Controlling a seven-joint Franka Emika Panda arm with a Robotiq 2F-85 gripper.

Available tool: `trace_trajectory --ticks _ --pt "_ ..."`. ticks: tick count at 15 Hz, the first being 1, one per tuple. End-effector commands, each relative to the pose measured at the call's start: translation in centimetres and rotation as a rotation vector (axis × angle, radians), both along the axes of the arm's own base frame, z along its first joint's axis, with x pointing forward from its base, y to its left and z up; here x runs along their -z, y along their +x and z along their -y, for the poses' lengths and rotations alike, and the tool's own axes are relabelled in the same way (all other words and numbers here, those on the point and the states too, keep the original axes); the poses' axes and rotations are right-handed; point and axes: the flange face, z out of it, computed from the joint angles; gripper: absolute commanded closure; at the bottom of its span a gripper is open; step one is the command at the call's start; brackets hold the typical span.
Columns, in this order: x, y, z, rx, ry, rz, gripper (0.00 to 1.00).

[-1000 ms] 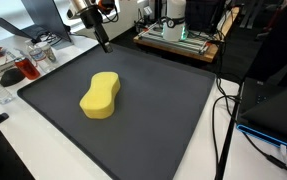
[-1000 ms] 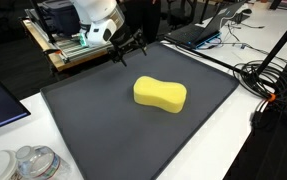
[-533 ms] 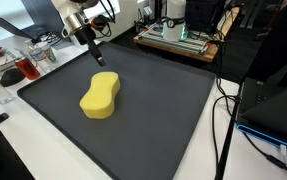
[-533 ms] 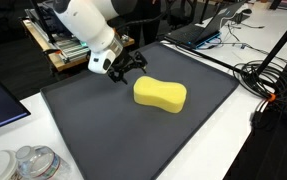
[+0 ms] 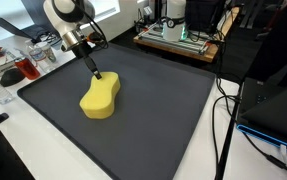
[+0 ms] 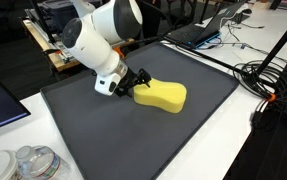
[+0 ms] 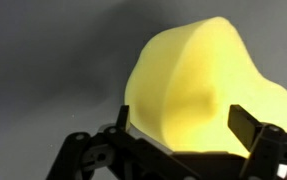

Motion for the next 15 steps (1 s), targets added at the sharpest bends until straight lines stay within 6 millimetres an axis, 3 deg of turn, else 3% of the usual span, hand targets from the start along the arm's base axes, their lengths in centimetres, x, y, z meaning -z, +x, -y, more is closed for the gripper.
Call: trace_trajectory --ticks 1,2,4,8,13,15 --pt "2.1 1.2 0.8 -0.002 0.061 -0.013 0.00" --pt "2.6 1.3 0.8 -0.010 0.076 -0.023 0.25" --pt "3.0 1.6 0.8 -0.023 0.109 -0.036 0.34" --pt "1.9 2.0 0.5 -0.057 0.158 -0.050 0.62" --pt "-2.0 1.7 -1.0 -0.116 0.141 -0.051 0.93" --pt "-4.8 1.6 -1.8 -0.145 0.088 -0.040 0.96"
